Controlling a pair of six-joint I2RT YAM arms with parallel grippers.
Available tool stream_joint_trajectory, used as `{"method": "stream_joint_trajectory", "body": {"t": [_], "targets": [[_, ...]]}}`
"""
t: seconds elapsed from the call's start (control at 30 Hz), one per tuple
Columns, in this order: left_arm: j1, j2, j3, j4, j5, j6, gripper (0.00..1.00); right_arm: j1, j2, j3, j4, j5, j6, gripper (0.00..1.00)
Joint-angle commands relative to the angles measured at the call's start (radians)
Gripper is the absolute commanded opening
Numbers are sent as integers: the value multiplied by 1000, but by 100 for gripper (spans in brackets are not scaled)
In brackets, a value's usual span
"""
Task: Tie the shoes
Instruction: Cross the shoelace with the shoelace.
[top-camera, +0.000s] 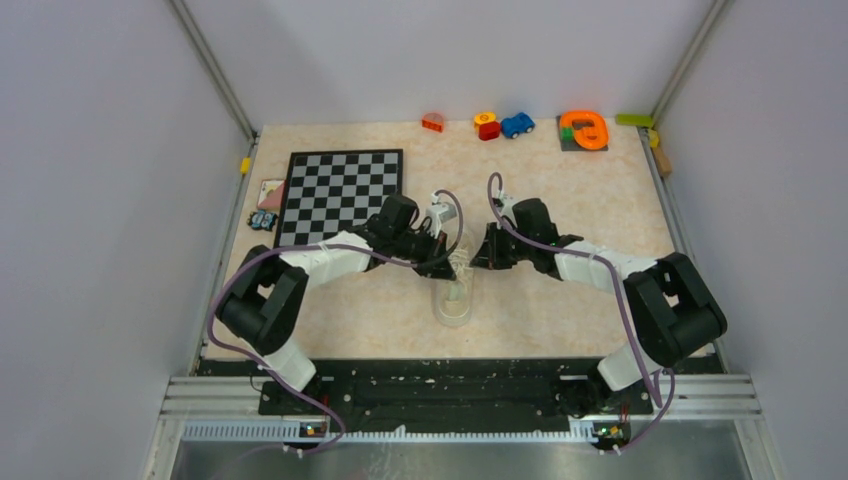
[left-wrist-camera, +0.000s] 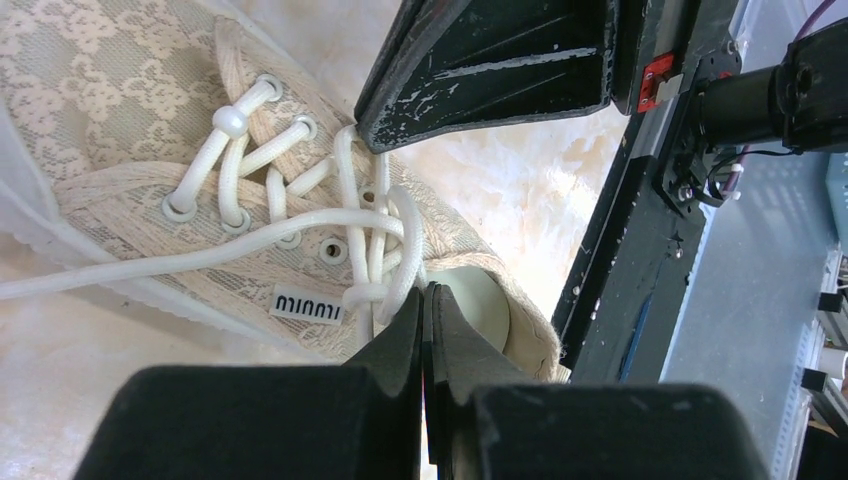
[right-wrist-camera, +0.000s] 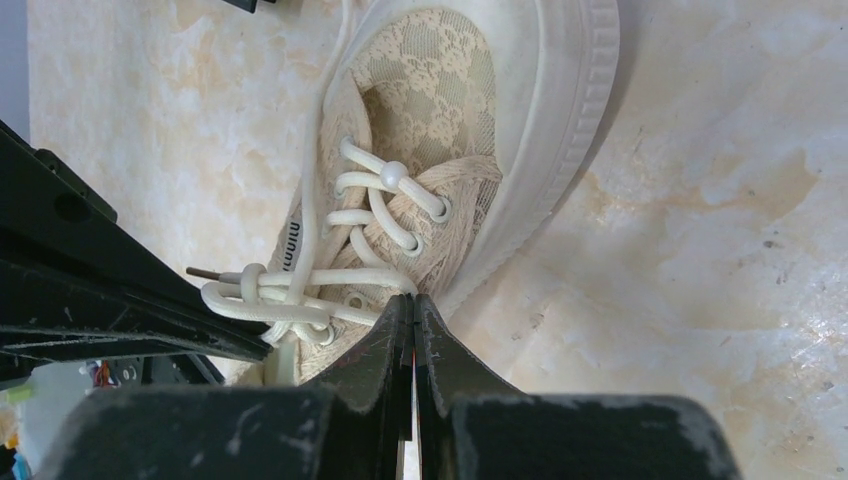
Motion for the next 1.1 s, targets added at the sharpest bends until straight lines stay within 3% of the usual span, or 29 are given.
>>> {"method": "stream_joint_trajectory", "body": {"t": [0.0, 0.47, 1.07], "targets": [[19, -64, -32, 90, 36, -34, 0, -3, -16, 36, -43, 55, -28, 0], [32, -107, -75, -20, -38, 58, 0, -3, -50, 7, -73, 53, -30, 0], [72, -142, -108, 41, 6, 24, 0, -3, -83, -16, -72, 39, -29, 0]]}}
